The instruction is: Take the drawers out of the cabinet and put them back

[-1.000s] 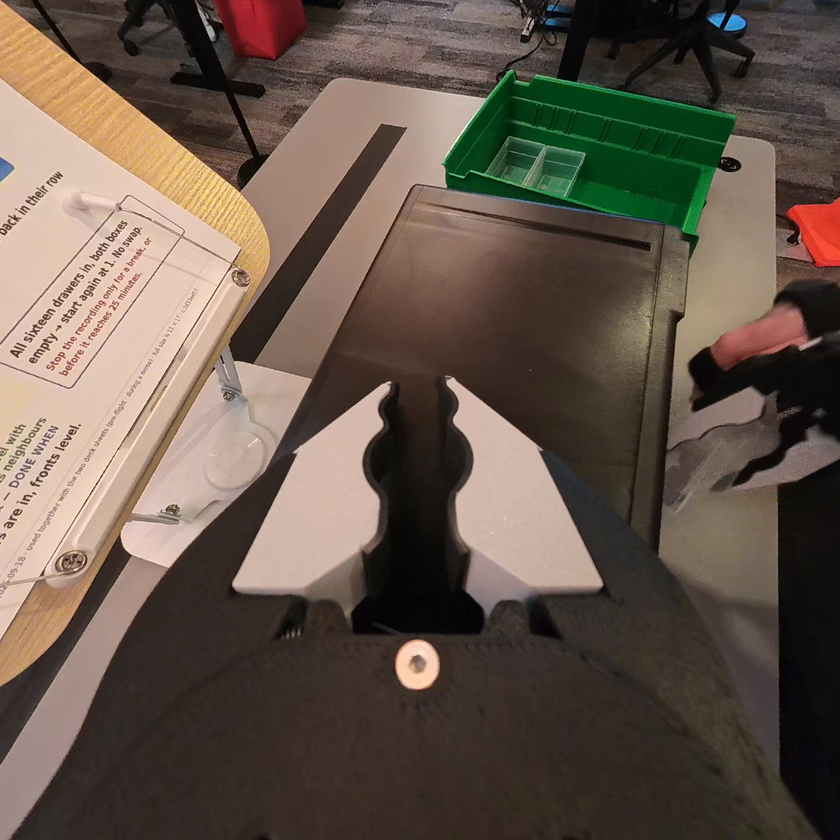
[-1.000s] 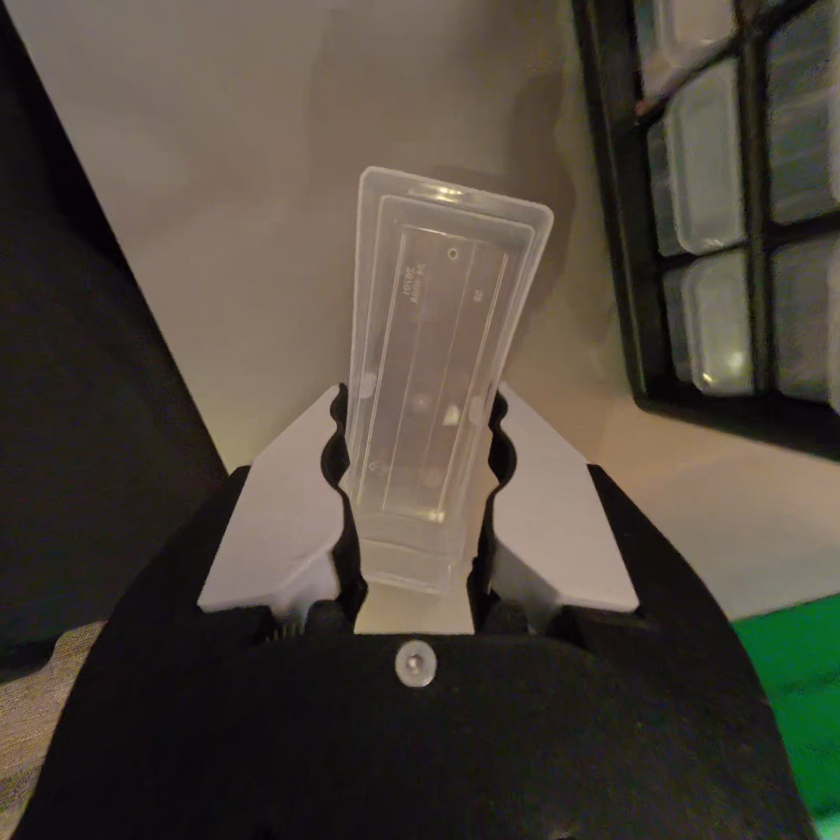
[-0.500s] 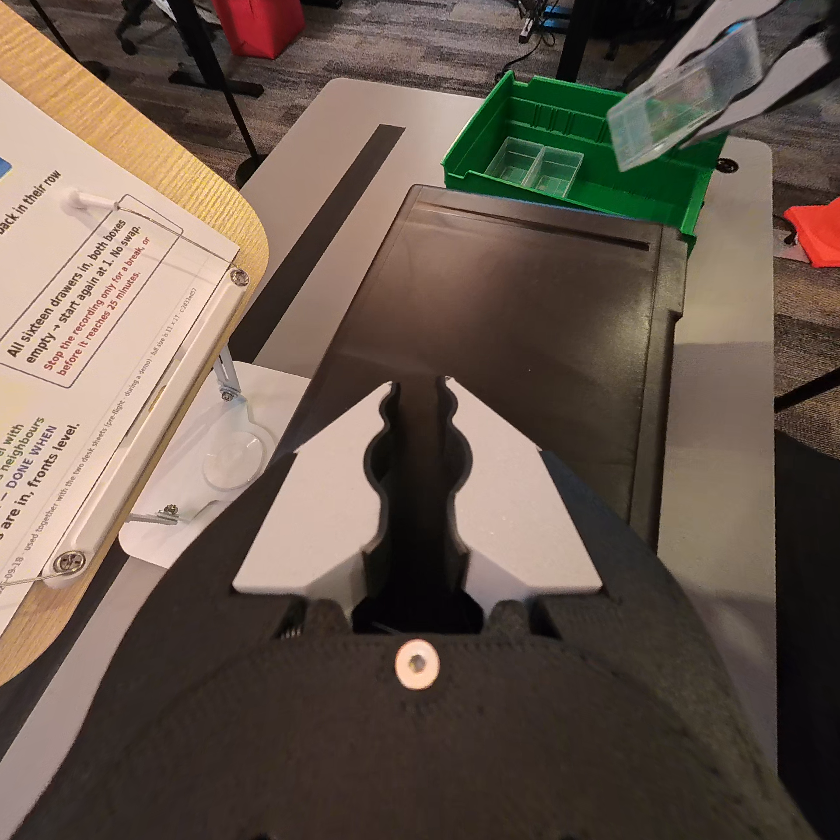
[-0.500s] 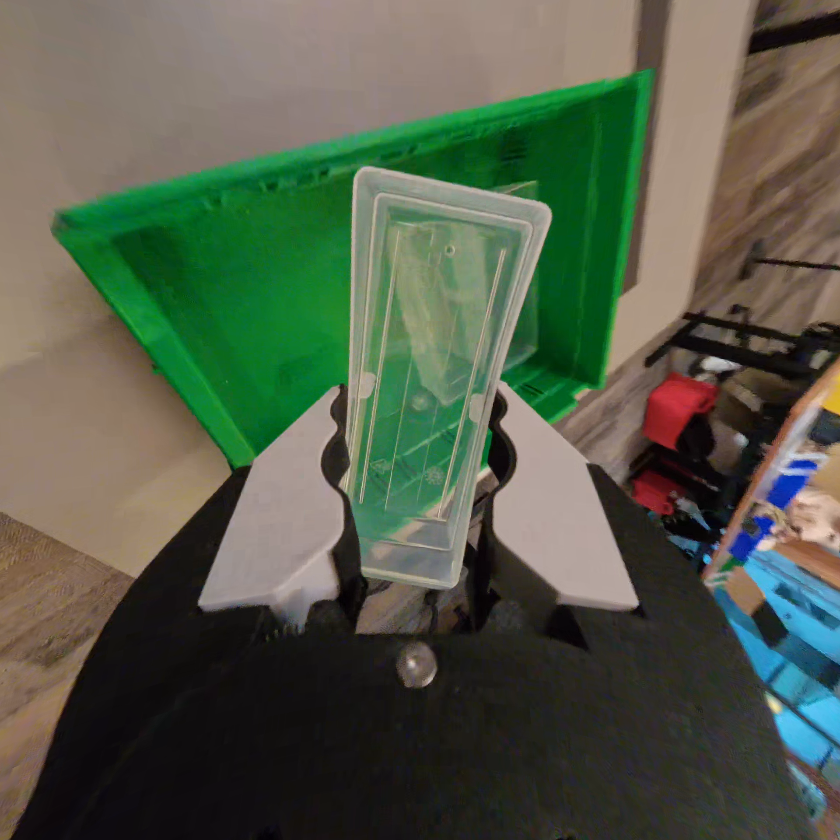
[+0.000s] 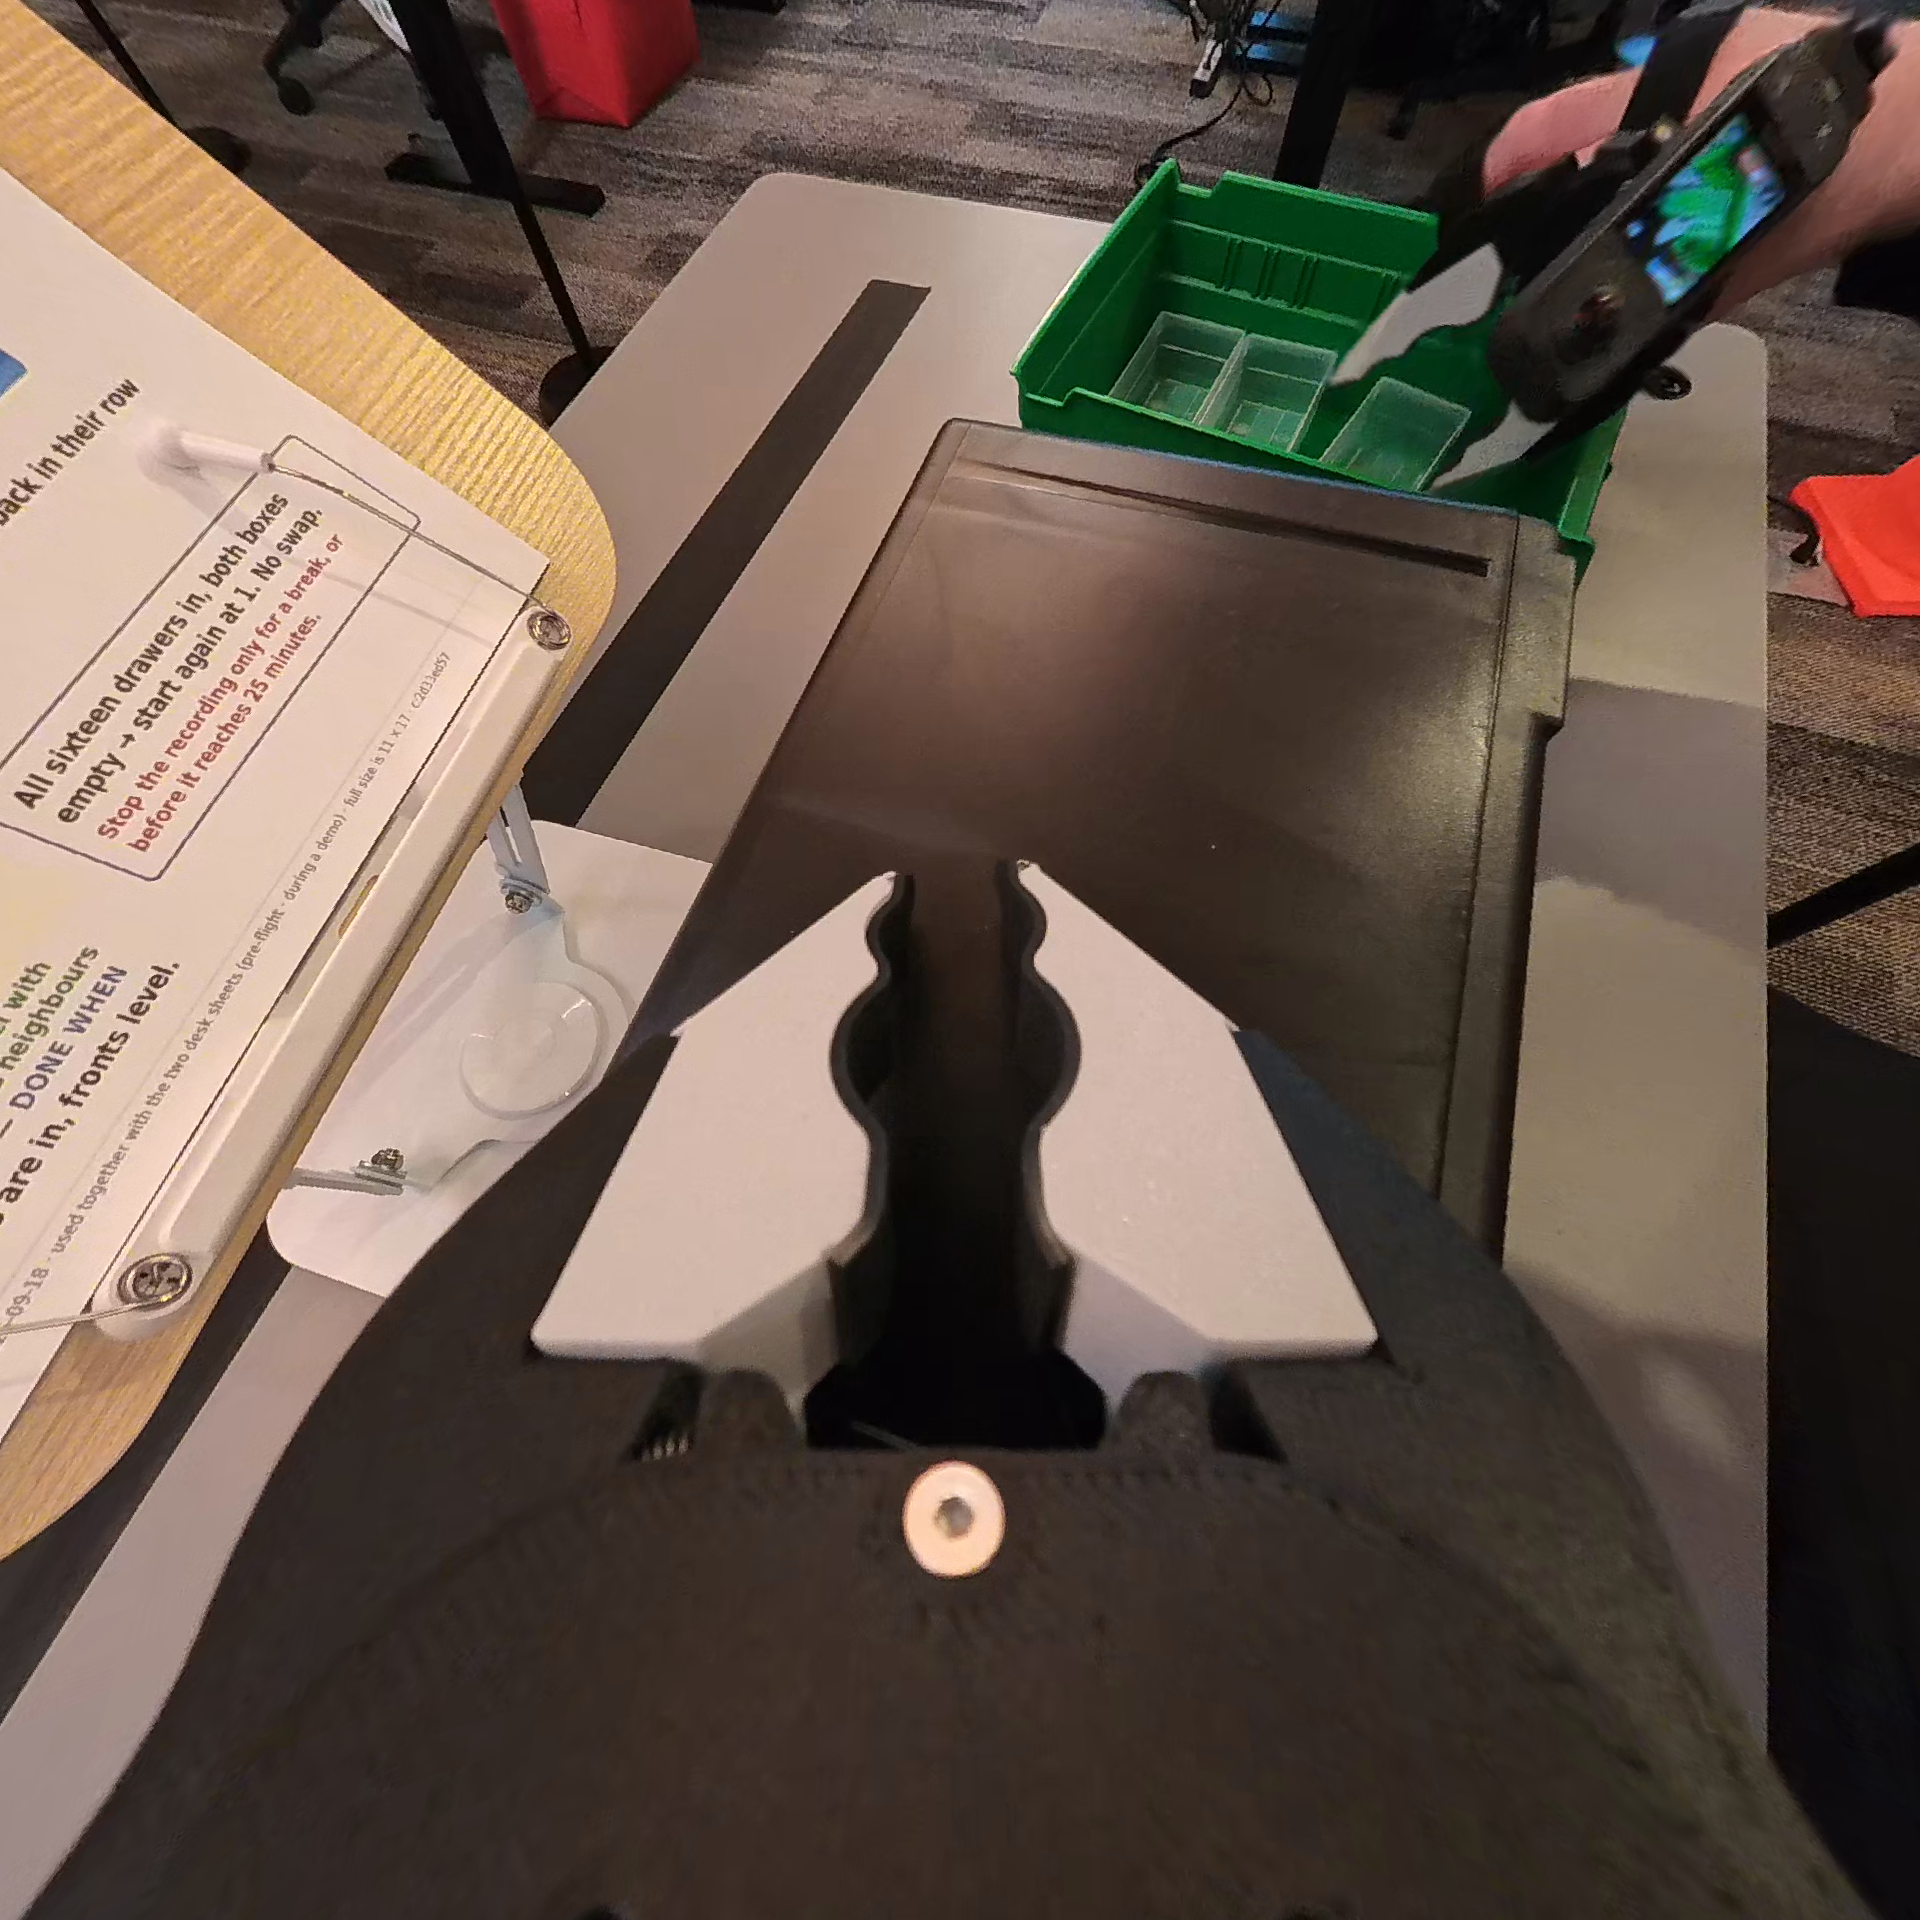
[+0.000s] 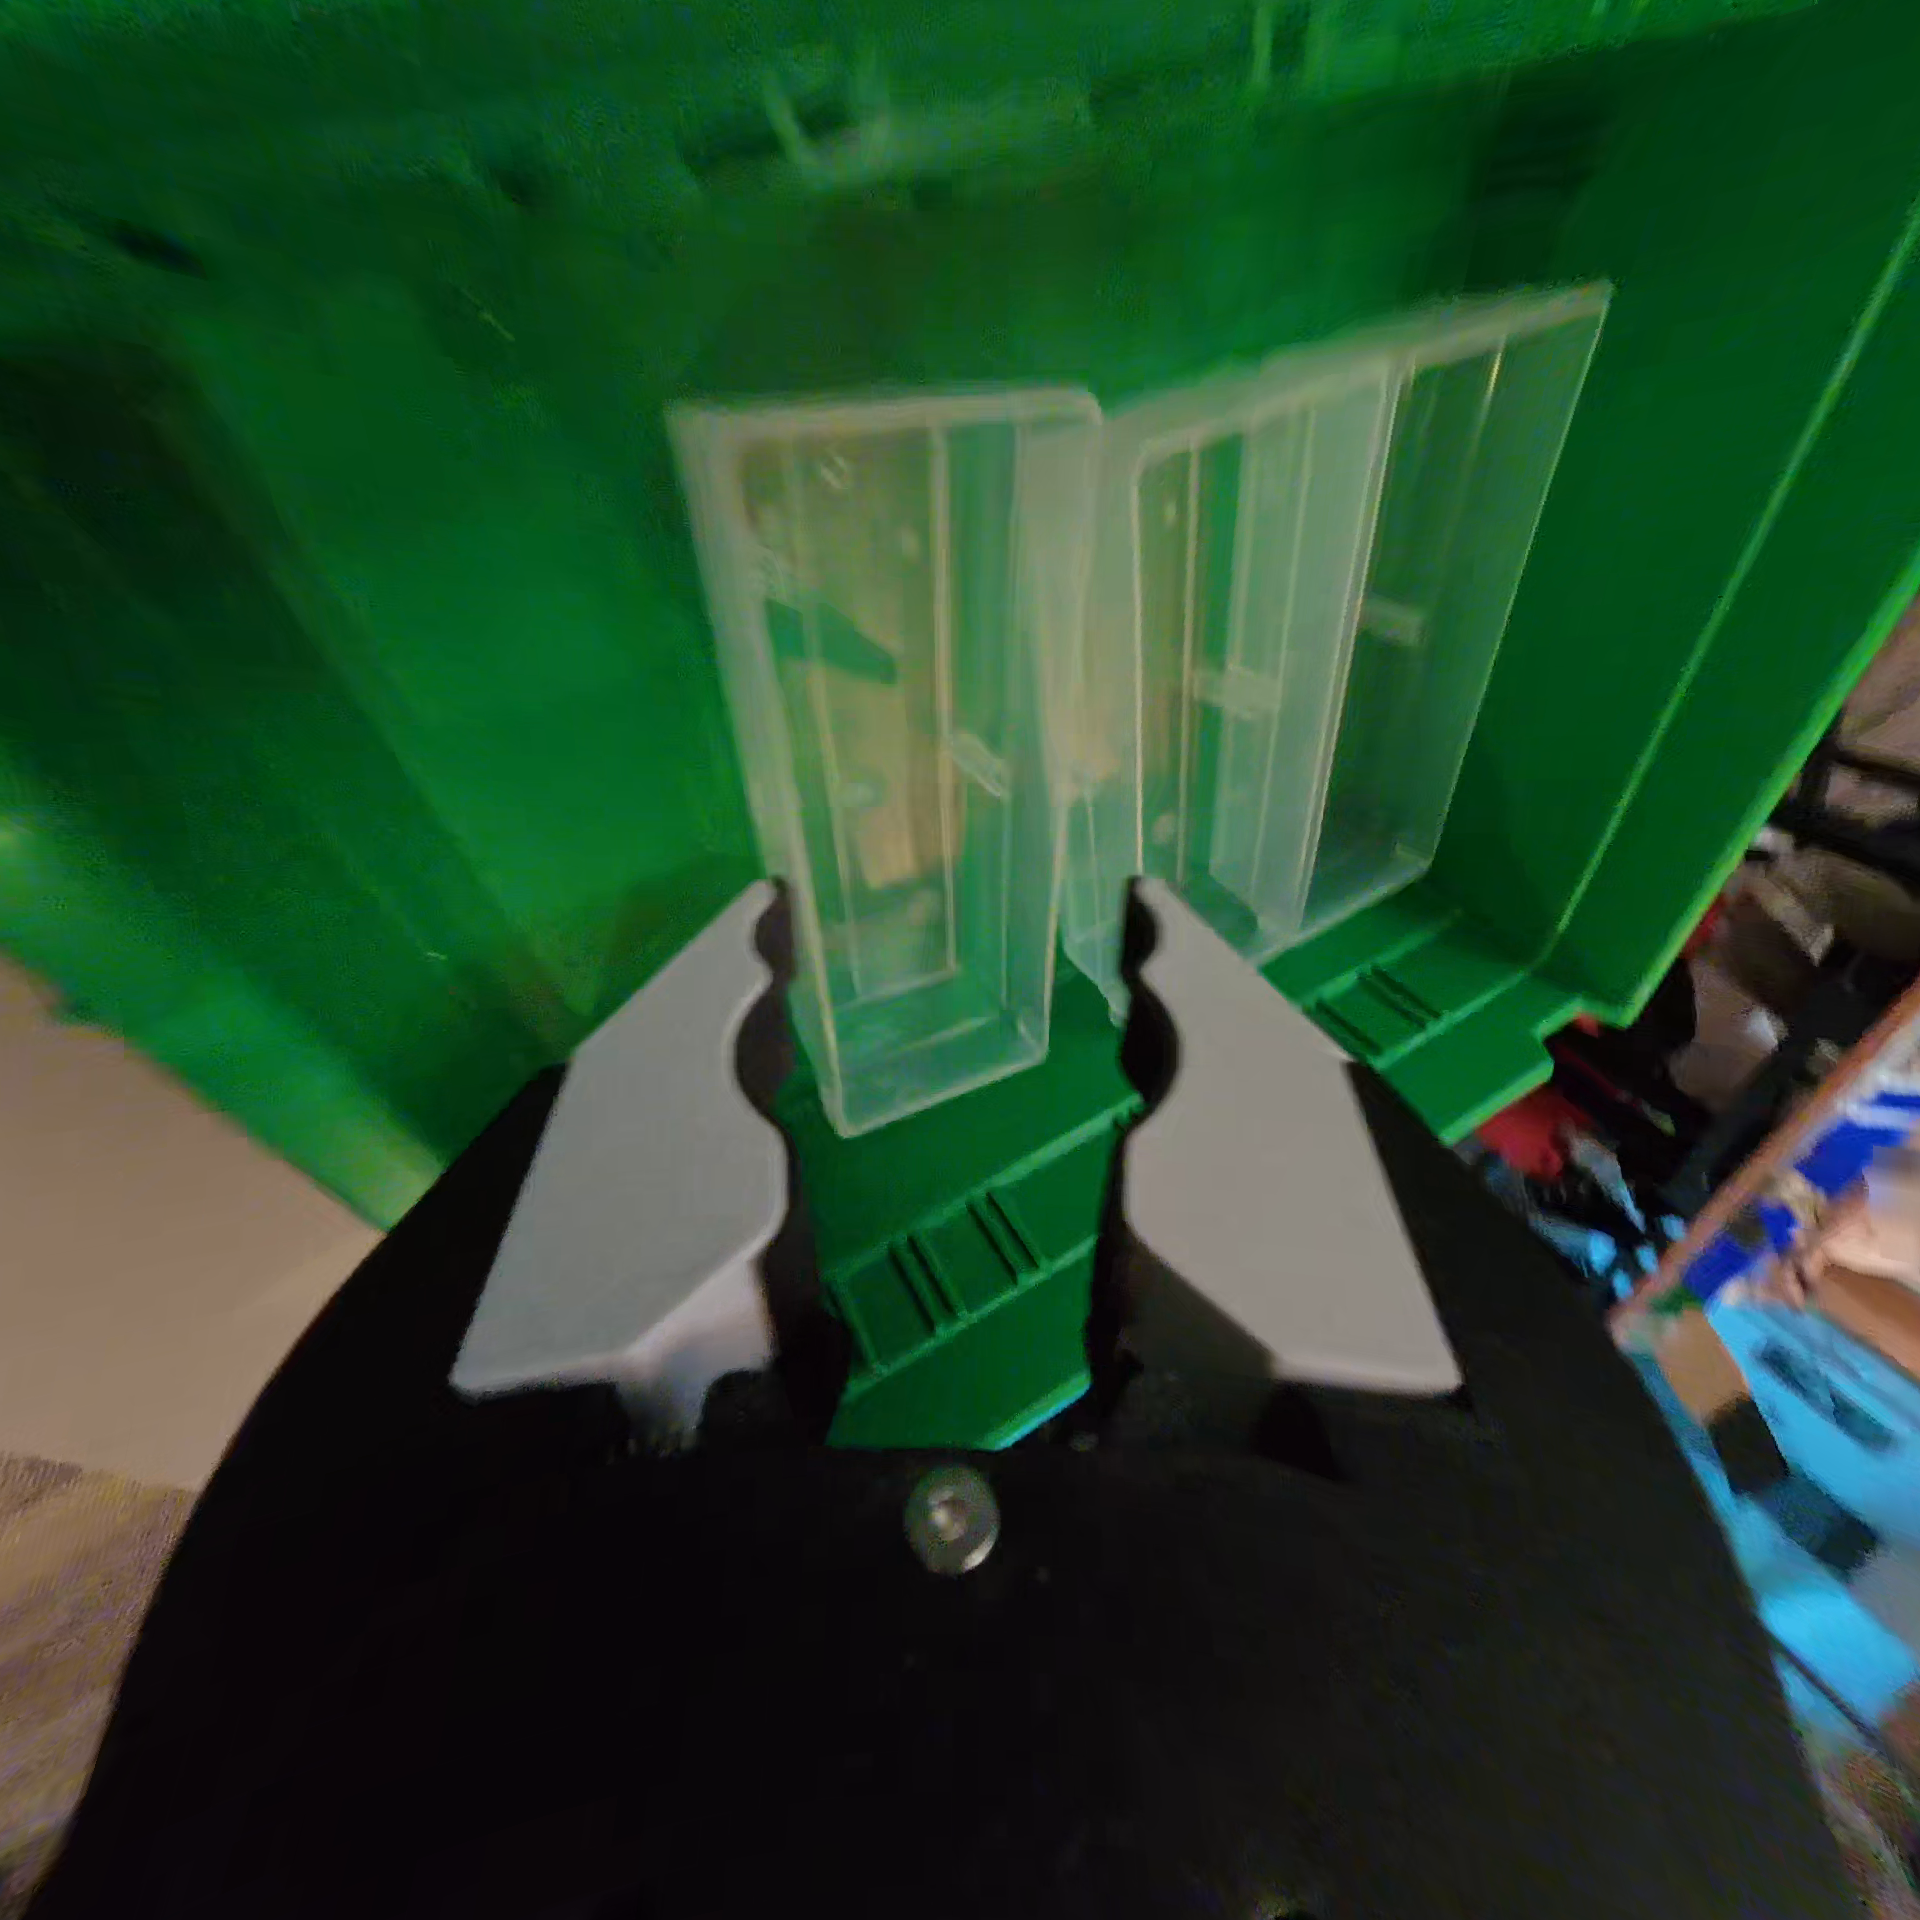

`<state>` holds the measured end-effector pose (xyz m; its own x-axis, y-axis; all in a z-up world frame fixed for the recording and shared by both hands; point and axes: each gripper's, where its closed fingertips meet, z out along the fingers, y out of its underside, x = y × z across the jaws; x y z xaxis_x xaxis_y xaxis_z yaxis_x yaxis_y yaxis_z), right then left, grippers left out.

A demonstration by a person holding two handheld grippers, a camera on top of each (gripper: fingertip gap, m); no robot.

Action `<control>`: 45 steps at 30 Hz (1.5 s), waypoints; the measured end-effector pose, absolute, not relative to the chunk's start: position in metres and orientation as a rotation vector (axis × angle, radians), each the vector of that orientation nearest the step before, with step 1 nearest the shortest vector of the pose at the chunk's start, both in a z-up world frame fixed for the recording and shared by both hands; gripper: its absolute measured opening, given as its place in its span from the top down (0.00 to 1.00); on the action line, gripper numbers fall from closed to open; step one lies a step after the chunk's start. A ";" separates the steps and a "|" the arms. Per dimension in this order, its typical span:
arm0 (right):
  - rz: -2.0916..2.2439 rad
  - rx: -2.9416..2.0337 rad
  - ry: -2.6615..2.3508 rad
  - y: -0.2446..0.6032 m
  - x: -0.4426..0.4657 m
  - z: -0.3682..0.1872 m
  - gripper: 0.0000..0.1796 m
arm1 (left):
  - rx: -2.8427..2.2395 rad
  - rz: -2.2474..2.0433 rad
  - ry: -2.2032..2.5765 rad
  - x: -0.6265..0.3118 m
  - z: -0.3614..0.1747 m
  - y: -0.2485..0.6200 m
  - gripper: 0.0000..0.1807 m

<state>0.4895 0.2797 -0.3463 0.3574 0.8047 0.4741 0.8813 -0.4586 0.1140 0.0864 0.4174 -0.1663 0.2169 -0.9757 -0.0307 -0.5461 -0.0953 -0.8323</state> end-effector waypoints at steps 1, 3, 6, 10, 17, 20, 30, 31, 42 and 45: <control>-0.641 -2.419 -1.556 0.277 0.476 -0.344 0.75 | -1.747 -0.730 1.426 0.087 -0.166 0.417 0.91; -0.525 -2.386 -1.578 0.272 0.453 -0.347 0.78 | -1.746 -0.734 1.428 0.087 -0.166 0.417 0.91; -0.648 -2.485 -1.586 0.273 0.471 -0.366 0.74 | -1.747 -0.732 1.427 0.087 -0.167 0.417 0.91; -0.764 -2.528 -1.511 0.285 0.499 -0.371 0.82 | -1.749 -0.728 1.422 0.087 -0.167 0.418 0.91; -0.771 -2.465 -1.332 0.271 0.470 -0.306 0.68 | -1.746 -0.731 1.425 0.087 -0.166 0.417 0.91; -0.606 -2.106 -1.328 0.270 0.371 -0.246 0.68 | -1.747 -0.735 1.427 0.087 -0.167 0.417 0.91; -0.590 -1.209 -1.770 0.272 0.084 -0.314 0.78 | -1.751 -0.727 1.416 0.087 -0.166 0.418 0.91; -0.595 -1.171 -1.783 0.277 0.072 -0.324 0.79 | -1.750 -0.728 1.417 0.087 -0.166 0.418 0.91; -0.705 -1.079 -1.697 0.324 0.055 -0.340 0.95 | -1.739 -0.737 1.423 0.087 -0.166 0.417 0.91; -0.641 -1.122 -1.715 0.313 0.054 -0.339 0.95 | -1.738 -0.737 1.423 0.087 -0.166 0.417 0.91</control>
